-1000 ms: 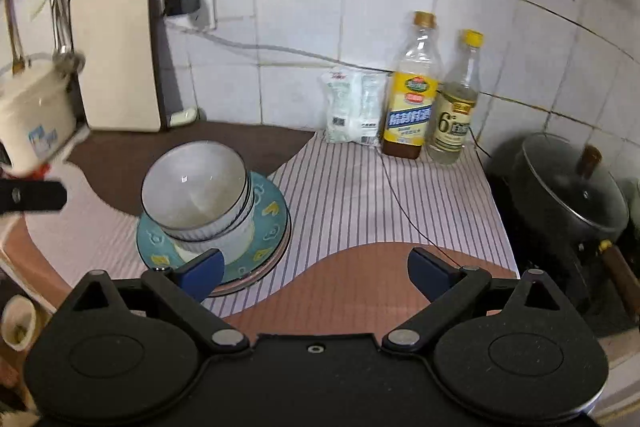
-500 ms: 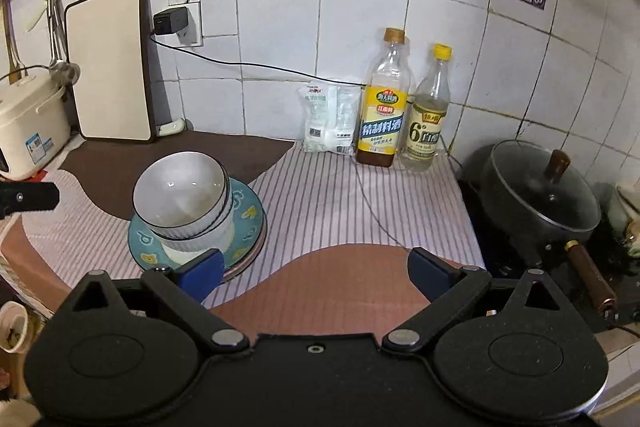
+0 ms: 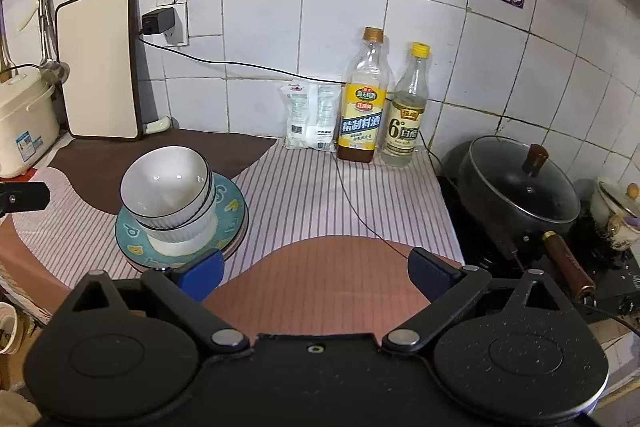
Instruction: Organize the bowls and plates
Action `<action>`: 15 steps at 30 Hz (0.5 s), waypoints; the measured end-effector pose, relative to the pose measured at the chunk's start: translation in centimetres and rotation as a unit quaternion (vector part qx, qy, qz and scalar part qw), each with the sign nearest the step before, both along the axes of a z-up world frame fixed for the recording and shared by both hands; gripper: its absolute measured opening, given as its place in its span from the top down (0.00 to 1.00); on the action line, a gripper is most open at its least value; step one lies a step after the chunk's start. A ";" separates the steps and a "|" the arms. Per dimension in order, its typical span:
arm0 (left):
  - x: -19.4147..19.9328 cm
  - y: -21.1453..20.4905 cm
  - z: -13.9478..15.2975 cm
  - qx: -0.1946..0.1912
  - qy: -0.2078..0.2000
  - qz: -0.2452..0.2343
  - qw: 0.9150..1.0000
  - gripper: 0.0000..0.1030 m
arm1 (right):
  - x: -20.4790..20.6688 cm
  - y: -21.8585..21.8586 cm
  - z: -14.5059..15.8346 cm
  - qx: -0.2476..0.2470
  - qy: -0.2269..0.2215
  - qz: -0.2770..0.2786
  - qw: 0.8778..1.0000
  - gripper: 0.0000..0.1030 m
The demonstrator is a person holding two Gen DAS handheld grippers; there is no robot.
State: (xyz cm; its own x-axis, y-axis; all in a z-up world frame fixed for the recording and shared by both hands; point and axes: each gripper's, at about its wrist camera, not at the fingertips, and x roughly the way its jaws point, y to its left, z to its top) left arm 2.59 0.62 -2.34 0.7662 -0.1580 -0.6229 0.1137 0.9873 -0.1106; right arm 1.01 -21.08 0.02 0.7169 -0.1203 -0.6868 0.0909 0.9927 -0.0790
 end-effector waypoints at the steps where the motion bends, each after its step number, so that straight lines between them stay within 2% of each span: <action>1: -0.1 -0.1 0.0 0.004 -0.003 0.000 1.000 0.19 | -0.1 0.1 0.0 -0.002 0.000 -0.001 1.000 0.03; 8: -0.8 -0.5 -0.1 0.009 -0.014 -0.002 1.000 0.08 | -0.7 0.7 0.5 -0.011 -0.001 0.000 1.000 0.03; 15: -1.7 -0.5 -0.3 0.009 -0.030 0.009 0.999 0.04 | -1.3 0.7 0.8 -0.015 -0.004 -0.013 1.000 0.03</action>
